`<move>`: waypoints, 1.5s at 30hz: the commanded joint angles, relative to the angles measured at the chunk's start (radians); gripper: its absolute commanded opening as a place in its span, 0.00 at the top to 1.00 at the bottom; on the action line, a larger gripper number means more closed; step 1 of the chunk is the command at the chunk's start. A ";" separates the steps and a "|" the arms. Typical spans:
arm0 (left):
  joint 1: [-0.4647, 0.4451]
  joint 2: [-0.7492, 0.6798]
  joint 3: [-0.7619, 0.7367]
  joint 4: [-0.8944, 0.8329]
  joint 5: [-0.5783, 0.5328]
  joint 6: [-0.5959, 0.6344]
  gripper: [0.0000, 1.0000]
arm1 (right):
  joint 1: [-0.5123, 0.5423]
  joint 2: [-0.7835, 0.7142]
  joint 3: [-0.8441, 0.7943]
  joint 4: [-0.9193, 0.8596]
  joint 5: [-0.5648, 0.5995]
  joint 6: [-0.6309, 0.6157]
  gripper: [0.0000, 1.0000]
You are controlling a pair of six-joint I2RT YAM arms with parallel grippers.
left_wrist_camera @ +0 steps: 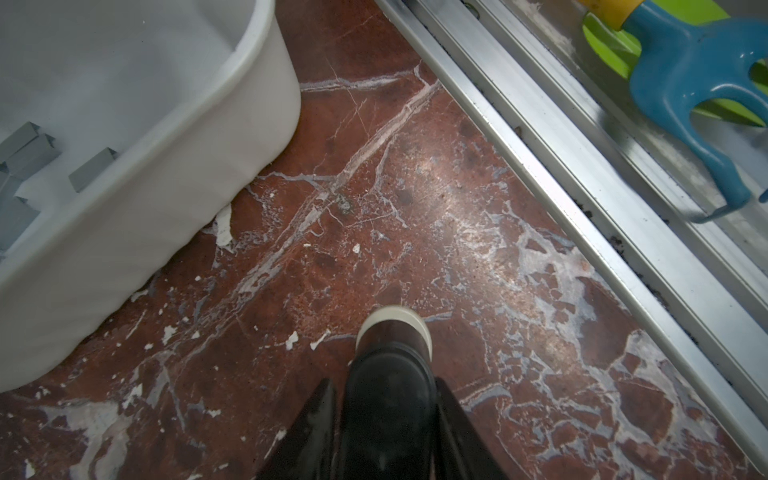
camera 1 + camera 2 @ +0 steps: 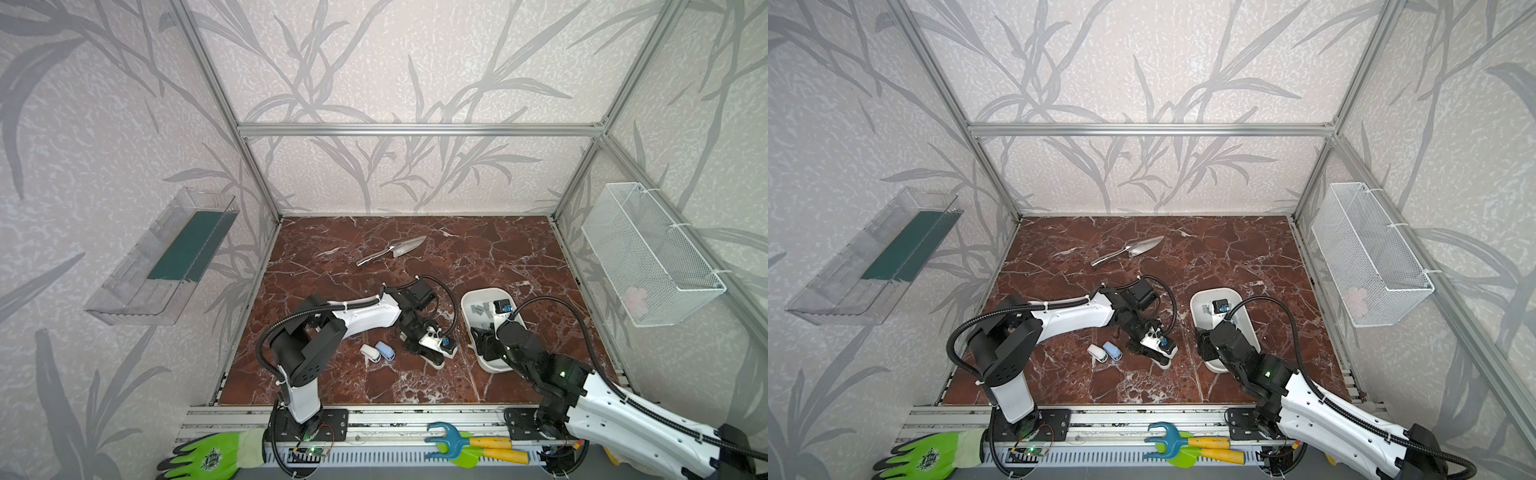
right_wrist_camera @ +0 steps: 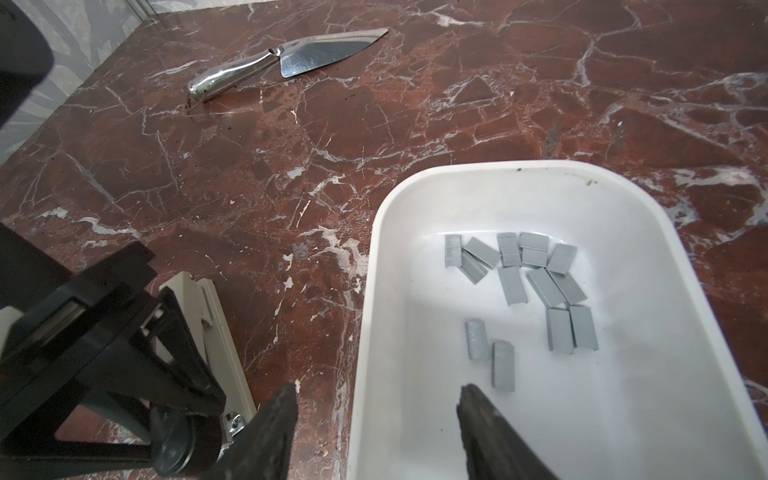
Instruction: Load the staples into the stapler
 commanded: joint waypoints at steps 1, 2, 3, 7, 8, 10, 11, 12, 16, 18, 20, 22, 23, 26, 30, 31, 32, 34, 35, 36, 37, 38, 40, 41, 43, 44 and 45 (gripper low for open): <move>-0.004 0.009 0.020 -0.072 0.025 0.053 0.62 | -0.004 -0.015 -0.014 0.020 0.003 -0.013 0.37; -0.004 0.010 0.020 -0.072 0.018 0.053 0.60 | -0.004 -0.016 -0.016 0.022 0.001 -0.015 0.37; -0.003 0.011 0.018 -0.076 0.011 0.051 0.59 | -0.005 -0.018 -0.016 0.024 -0.002 -0.016 0.37; 0.008 0.002 0.008 -0.078 0.003 0.049 0.55 | -0.004 -0.023 -0.019 0.021 -0.001 -0.016 0.37; 0.013 -0.001 0.005 -0.077 0.001 0.047 0.54 | -0.003 -0.024 -0.019 0.022 -0.001 -0.014 0.37; 0.016 -0.001 0.003 -0.076 -0.004 0.045 0.53 | -0.004 -0.025 -0.020 0.024 -0.002 -0.015 0.37; 0.017 0.001 0.002 -0.074 -0.003 0.046 0.53 | -0.004 -0.026 -0.021 0.024 -0.001 -0.014 0.37; 0.016 0.000 0.001 -0.070 0.000 0.045 0.53 | -0.004 -0.026 -0.020 0.024 -0.001 -0.014 0.38; 0.017 0.007 0.004 -0.056 0.016 0.049 0.54 | -0.004 -0.027 -0.025 0.032 -0.004 -0.014 0.38; 0.016 0.009 0.006 -0.056 0.014 0.053 0.57 | -0.004 -0.026 -0.026 0.033 -0.006 -0.016 0.38; 0.017 0.009 0.008 -0.056 0.011 0.060 0.58 | -0.004 -0.028 -0.028 0.039 -0.010 -0.021 0.38; 0.017 0.009 0.008 -0.057 0.011 0.063 0.60 | -0.004 -0.030 -0.031 0.046 -0.022 -0.027 0.38; 0.017 0.010 0.008 -0.056 0.010 0.066 0.60 | -0.003 -0.033 -0.033 0.051 -0.027 -0.031 0.38; 0.016 0.021 0.010 -0.055 0.007 0.065 0.56 | -0.004 -0.042 -0.034 0.060 -0.041 -0.037 0.38; 0.016 0.043 0.028 -0.076 -0.004 0.065 0.53 | -0.004 -0.047 -0.034 0.059 -0.041 -0.039 0.38; 0.017 0.046 0.031 -0.075 -0.006 0.063 0.53 | -0.004 -0.046 -0.034 0.057 -0.041 -0.038 0.38; 0.016 0.048 0.030 -0.073 -0.009 0.063 0.53 | -0.004 -0.046 -0.035 0.057 -0.041 -0.039 0.38; 0.017 0.051 0.030 -0.066 -0.003 0.066 0.55 | -0.004 -0.048 -0.036 0.057 -0.040 -0.039 0.39; 0.016 0.050 0.032 -0.066 0.001 0.068 0.56 | -0.004 -0.048 -0.037 0.057 -0.040 -0.039 0.39; 0.017 0.048 0.031 -0.068 0.004 0.073 0.59 | -0.004 -0.050 -0.036 0.058 -0.040 -0.039 0.39; 0.017 0.046 0.034 -0.071 0.008 0.078 0.64 | -0.004 -0.051 -0.037 0.060 -0.040 -0.041 0.39; 0.016 0.042 0.035 -0.075 0.009 0.083 0.66 | -0.004 -0.054 -0.039 0.063 -0.040 -0.043 0.39; 0.017 0.031 0.036 -0.084 0.013 0.095 0.69 | -0.004 -0.063 -0.047 0.080 -0.053 -0.056 0.44; 0.017 0.024 0.037 -0.089 0.018 0.099 0.69 | -0.004 -0.066 -0.052 0.090 -0.062 -0.062 0.46; 0.020 0.005 0.035 -0.101 0.033 0.108 0.69 | -0.003 -0.081 -0.064 0.116 -0.091 -0.077 0.47; 0.020 -0.003 0.034 -0.103 0.037 0.110 0.69 | -0.004 -0.088 -0.070 0.128 -0.102 -0.081 0.47; 0.020 -0.010 0.031 -0.108 0.042 0.112 0.68 | -0.004 -0.097 -0.075 0.141 -0.116 -0.085 0.47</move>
